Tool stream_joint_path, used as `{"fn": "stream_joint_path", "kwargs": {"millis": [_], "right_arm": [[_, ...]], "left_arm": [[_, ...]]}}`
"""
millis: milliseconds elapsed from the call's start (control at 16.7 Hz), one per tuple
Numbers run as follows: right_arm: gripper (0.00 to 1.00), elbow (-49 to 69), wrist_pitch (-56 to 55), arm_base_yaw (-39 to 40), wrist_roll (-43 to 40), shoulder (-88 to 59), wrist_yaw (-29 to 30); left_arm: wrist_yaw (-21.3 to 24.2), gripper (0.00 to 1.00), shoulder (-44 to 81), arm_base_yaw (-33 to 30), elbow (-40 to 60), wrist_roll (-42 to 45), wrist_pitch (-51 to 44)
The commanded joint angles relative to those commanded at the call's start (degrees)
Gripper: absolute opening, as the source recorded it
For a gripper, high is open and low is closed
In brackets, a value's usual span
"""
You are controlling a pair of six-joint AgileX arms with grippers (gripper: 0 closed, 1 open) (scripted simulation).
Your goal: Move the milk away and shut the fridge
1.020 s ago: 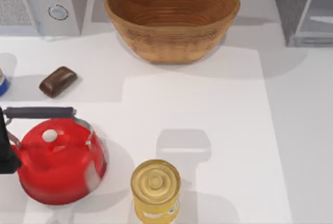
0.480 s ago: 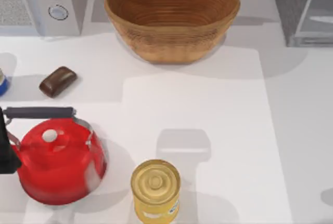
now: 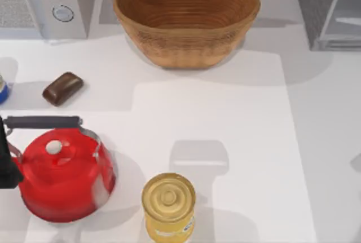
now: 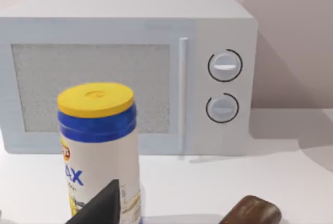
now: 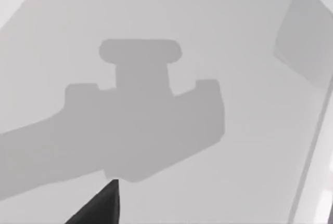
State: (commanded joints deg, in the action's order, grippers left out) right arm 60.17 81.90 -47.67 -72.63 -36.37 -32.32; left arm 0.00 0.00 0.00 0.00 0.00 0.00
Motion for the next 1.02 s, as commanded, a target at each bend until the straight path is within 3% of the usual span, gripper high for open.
{"fn": "stream_joint_path", "kwargs": {"millis": [480, 720, 1020], "right_arm": [[1.00, 12.5, -1.5, -31.5, -32.0, -34.9, -16.5], [1.00, 15.1, -0.2, -43.8, -39.9, -51.8, -20.6], [1.00, 15.9, 1.7, -53.6, -43.4, -64.7, -21.9]], "left_arm": [[0.0, 1.00, 0.0, 0.0, 0.0, 0.0, 0.0], [0.0, 1.00, 0.0, 0.0, 0.0, 0.0, 0.0], [0.0, 1.00, 0.0, 0.0, 0.0, 0.0, 0.0]]}}
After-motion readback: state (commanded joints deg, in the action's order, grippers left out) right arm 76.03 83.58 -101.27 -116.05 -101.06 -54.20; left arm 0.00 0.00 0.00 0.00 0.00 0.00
